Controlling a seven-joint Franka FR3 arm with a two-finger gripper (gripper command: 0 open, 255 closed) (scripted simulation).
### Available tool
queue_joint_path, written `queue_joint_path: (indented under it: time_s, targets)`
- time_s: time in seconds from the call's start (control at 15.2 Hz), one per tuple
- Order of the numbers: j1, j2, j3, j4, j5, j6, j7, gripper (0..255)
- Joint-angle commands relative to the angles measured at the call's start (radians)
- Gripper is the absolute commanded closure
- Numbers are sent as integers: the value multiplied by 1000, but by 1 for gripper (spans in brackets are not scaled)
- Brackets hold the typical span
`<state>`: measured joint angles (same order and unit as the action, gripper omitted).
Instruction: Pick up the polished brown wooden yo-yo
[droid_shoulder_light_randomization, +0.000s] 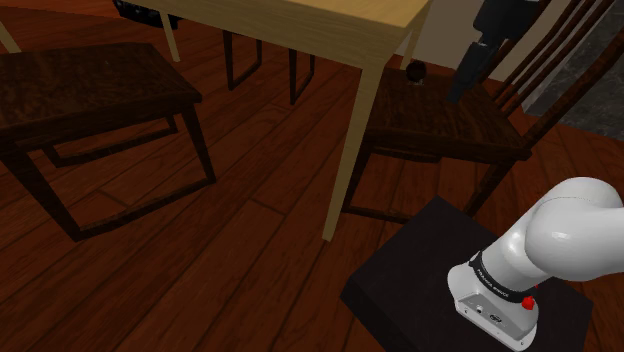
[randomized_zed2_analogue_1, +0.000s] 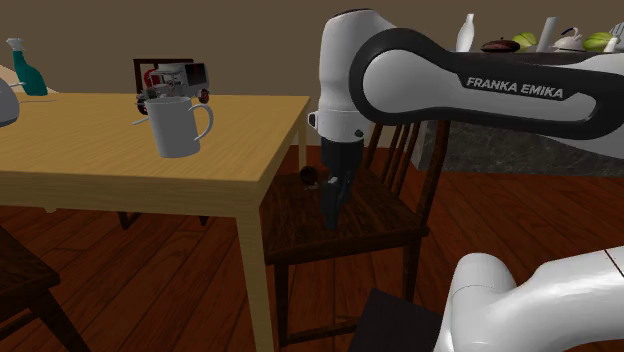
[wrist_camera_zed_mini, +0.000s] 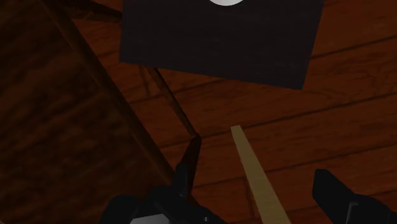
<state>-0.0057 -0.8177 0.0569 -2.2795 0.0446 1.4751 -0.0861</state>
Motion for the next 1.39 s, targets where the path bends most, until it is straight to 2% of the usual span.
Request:
queue_joint_path:
  time_s: [0.0,0.73,1.06,1.32]
  targets:
    - [0,0,0,0,0,0,0,0]
    - [-54,233,-219,90,-69,179,-215,0]
    - [-65,373,-314,179,-57,241,-317,0]
    - [-71,500,-389,273,-22,277,-405,0]
